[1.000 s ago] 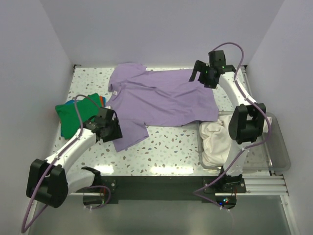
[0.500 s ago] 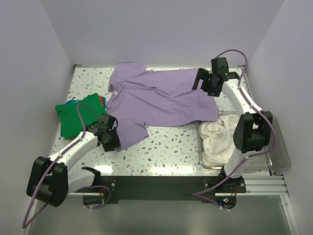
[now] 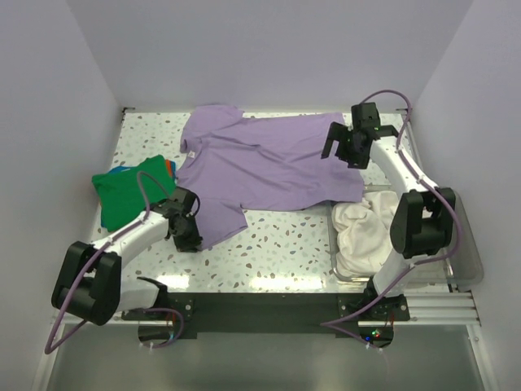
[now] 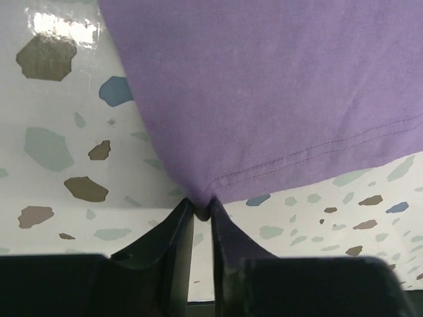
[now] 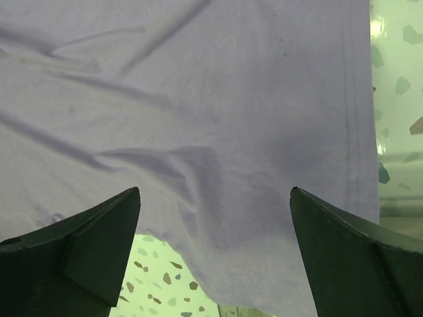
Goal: Fold and stack the t-shirts
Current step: Flatten the tshirt out
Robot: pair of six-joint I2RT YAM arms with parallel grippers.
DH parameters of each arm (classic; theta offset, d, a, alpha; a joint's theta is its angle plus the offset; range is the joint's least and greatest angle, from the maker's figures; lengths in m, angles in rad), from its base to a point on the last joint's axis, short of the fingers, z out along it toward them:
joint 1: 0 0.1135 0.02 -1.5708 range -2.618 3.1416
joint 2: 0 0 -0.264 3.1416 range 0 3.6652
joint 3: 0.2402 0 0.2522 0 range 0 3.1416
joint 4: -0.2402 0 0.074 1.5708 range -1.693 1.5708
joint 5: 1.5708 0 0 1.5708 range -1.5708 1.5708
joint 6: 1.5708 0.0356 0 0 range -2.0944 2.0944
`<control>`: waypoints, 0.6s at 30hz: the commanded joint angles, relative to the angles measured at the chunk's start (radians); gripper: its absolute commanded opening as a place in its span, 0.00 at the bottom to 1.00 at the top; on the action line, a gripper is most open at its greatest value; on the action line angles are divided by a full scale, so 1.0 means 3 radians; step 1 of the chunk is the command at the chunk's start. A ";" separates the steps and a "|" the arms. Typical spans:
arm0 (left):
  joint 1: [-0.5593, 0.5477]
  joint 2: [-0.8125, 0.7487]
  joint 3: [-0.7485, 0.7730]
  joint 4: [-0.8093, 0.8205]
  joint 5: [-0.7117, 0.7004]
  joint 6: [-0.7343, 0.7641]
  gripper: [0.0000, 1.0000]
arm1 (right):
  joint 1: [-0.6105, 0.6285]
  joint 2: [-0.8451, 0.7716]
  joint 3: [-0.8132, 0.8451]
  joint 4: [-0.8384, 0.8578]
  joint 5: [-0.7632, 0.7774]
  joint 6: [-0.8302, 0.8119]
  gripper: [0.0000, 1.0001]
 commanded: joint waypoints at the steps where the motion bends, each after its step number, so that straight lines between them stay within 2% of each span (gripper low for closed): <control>1: -0.0017 0.0101 -0.0071 0.0164 0.0013 0.0020 0.19 | 0.0002 -0.0319 -0.0205 -0.0114 0.0102 -0.0042 0.98; 5: -0.0017 0.0111 -0.0055 0.0154 0.0007 0.0025 0.07 | 0.0007 -0.0611 -0.0548 -0.0175 0.0087 -0.0026 0.92; 7: -0.0017 0.0116 -0.0045 0.0149 0.0013 0.0040 0.01 | 0.0007 -0.0830 -0.0712 -0.0246 0.0168 -0.0042 0.85; 11: -0.0017 0.0127 -0.0019 0.0169 0.0038 0.0086 0.00 | 0.0007 -0.1193 -0.0886 -0.0451 0.0383 -0.0088 0.80; 18: -0.0012 0.0219 0.0016 0.0215 0.0125 0.0178 0.00 | -0.0009 -0.1368 -0.1081 -0.0666 0.0552 -0.0042 0.70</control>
